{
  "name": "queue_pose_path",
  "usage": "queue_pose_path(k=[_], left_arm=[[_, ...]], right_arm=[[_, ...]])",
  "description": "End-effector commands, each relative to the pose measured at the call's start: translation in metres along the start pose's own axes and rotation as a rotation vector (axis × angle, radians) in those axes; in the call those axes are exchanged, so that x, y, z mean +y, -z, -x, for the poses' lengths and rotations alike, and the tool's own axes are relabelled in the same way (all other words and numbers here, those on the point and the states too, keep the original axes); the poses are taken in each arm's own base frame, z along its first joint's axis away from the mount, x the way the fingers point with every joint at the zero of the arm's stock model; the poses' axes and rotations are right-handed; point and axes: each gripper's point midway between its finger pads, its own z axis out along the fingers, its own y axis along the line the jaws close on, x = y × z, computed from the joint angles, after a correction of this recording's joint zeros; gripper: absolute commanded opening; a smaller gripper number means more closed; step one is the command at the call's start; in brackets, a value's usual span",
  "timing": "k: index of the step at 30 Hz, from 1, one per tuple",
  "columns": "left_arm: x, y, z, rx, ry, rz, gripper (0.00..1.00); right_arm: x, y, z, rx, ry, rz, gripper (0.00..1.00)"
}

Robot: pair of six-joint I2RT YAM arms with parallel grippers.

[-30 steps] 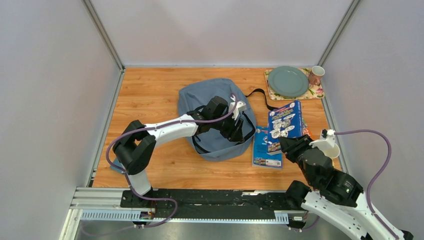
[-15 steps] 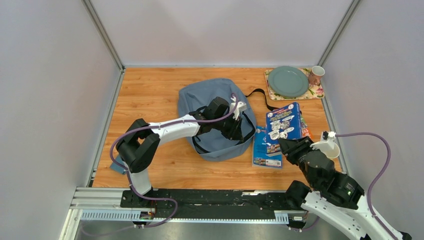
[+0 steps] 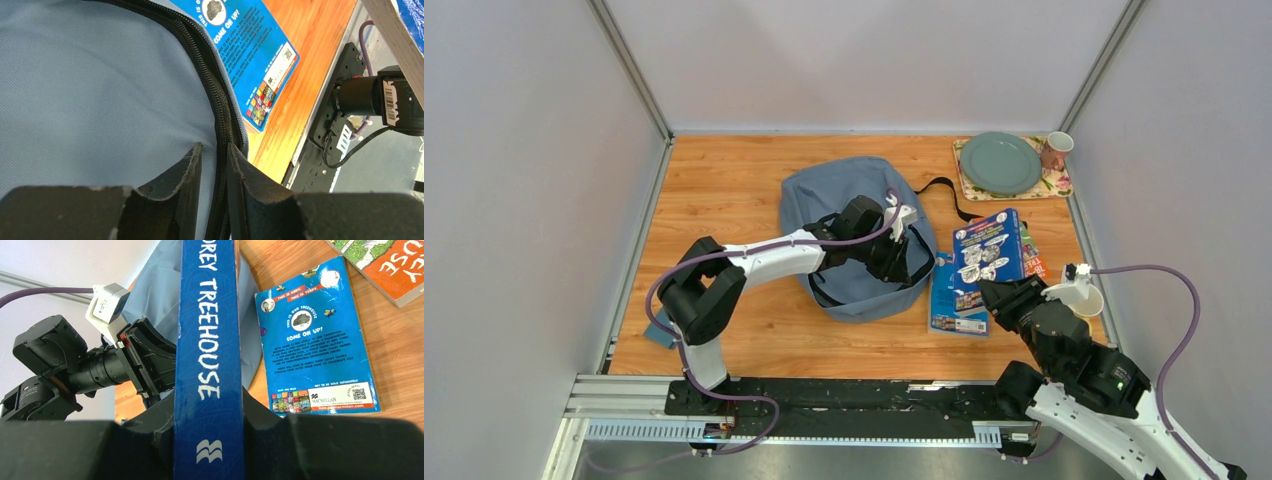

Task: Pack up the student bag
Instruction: Place the book in the student bag.

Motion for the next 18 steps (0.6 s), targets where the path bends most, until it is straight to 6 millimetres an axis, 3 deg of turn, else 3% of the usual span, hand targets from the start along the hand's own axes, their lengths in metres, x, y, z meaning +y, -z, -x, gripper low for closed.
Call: queue_pose_path(k=[1,5,10,14,18], left_arm=[[0.001,-0.005,-0.009,0.038,-0.013,0.014,0.33],[0.002,-0.008,-0.013,0.052,-0.009,0.019,0.24],[-0.007,-0.006,-0.012,0.061,-0.022,-0.022,0.00],[-0.006,-0.003,-0.009,0.049,-0.037,-0.002,0.00],[-0.005,0.009,0.008,0.001,-0.059,0.055,0.00]], right_arm=[[0.021,0.000,0.013,-0.050,-0.089,0.071,0.00],[0.022,0.000,0.013,-0.049,-0.090,0.073,0.00],[0.021,0.000,0.013,-0.048,-0.086,0.069,0.00],[0.020,0.001,0.013,-0.050,-0.087,0.069,0.00],[0.021,0.002,0.013,-0.045,-0.083,0.069,0.00]])
